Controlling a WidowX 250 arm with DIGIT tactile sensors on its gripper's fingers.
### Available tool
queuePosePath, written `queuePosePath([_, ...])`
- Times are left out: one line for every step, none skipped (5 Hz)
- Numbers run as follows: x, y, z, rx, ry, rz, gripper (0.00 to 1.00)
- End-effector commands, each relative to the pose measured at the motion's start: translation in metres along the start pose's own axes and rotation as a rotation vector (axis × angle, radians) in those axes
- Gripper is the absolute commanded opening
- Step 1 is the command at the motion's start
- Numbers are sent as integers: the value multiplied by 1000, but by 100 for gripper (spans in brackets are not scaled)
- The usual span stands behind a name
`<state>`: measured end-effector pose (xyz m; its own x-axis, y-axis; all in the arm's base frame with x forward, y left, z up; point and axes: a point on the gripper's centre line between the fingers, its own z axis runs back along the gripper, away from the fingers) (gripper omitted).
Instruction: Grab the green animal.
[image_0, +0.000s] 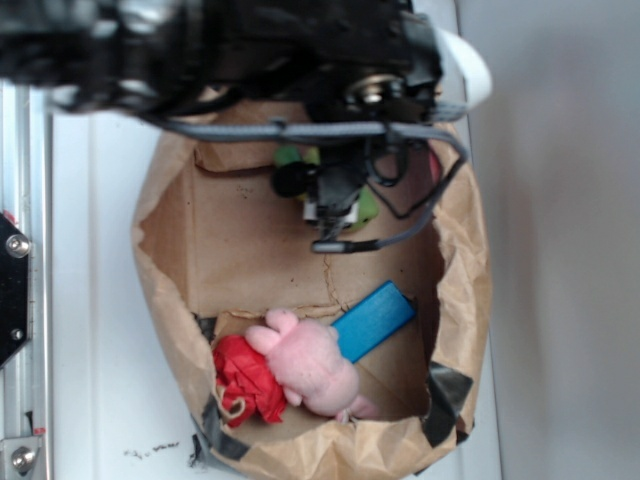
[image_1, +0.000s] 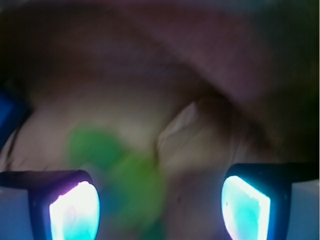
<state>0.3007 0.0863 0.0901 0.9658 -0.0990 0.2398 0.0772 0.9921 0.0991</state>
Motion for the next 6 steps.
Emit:
queuePosePath([-12, 2, 37, 1, -102, -77, 100])
queuePosePath([-19, -7, 27, 10, -167, -198, 100])
queuePosePath([-25, -10, 25, 12, -213, -283, 100])
queuePosePath([-22, -12, 17, 33, -229, -313, 100])
queuePosePath([-14, -13, 6, 62, -254, -332, 100])
queuePosePath([12, -2, -11, 74, -198, -299, 100])
